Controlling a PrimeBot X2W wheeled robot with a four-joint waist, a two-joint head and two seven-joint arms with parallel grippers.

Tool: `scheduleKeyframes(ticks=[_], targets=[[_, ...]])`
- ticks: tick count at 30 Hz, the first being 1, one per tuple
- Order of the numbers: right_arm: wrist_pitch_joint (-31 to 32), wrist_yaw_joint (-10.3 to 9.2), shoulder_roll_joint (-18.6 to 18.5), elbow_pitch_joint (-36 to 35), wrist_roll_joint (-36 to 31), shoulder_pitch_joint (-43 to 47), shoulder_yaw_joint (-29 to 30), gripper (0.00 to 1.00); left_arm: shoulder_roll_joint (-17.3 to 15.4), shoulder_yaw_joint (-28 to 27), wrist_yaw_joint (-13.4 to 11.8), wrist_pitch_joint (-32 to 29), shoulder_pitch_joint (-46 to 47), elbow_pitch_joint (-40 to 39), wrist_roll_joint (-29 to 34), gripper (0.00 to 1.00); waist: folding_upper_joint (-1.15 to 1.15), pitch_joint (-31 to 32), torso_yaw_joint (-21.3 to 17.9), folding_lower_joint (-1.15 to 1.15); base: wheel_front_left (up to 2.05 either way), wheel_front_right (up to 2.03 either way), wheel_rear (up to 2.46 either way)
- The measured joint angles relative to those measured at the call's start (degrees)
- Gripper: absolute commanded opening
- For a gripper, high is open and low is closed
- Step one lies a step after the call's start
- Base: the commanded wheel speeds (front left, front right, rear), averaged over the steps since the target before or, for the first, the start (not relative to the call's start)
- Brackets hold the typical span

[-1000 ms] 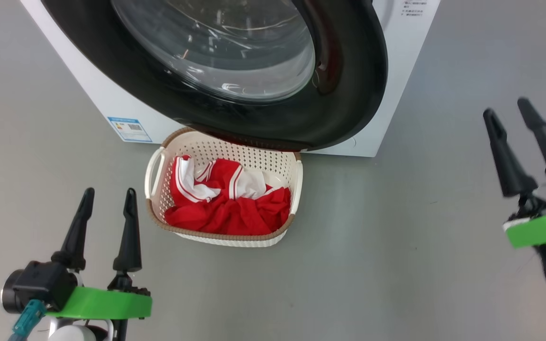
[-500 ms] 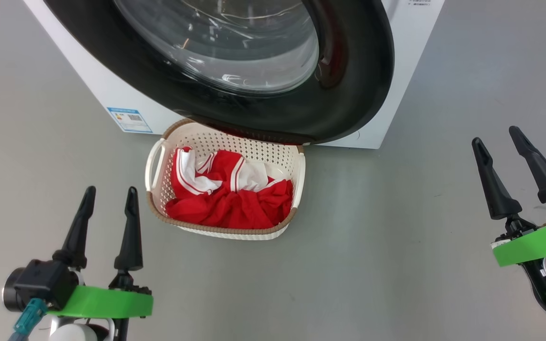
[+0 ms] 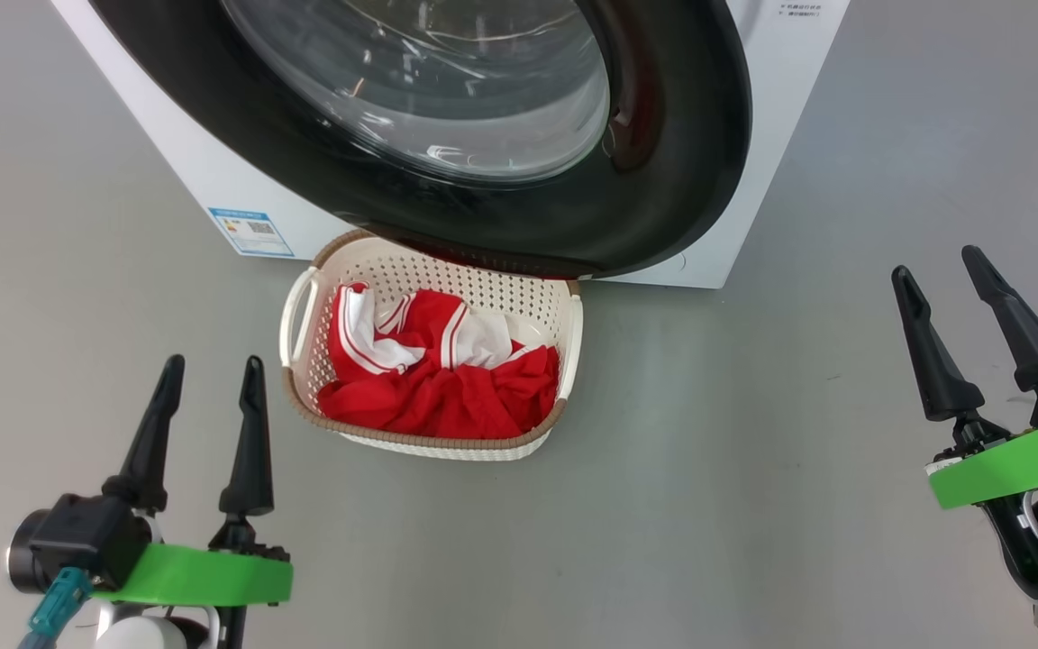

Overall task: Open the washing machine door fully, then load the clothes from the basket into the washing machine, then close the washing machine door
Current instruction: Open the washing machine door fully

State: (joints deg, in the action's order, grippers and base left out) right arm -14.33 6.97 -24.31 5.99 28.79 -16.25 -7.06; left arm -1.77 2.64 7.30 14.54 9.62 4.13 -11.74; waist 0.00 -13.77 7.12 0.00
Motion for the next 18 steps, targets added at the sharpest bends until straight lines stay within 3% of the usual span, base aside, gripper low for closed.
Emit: scheduleKeyframes(ticks=[10,18], targets=[[0.0,0.0,0.5,1.9,1.2,-0.4,-0.7,1.0,0.0,0.7,0.0,0.0,0.0,0.0,0.0,1.0,0.0,0.1,0.0,0.0,0.0,0.0,0.0],[0.0,0.01,-0.1,4.8,4.1,-6.0,-1.4,1.0,0.0,1.0,0.0,0.0,0.0,0.1,0.0,1.0,0.0,-0.5,0.4,0.0,0.0,0.0,0.0]])
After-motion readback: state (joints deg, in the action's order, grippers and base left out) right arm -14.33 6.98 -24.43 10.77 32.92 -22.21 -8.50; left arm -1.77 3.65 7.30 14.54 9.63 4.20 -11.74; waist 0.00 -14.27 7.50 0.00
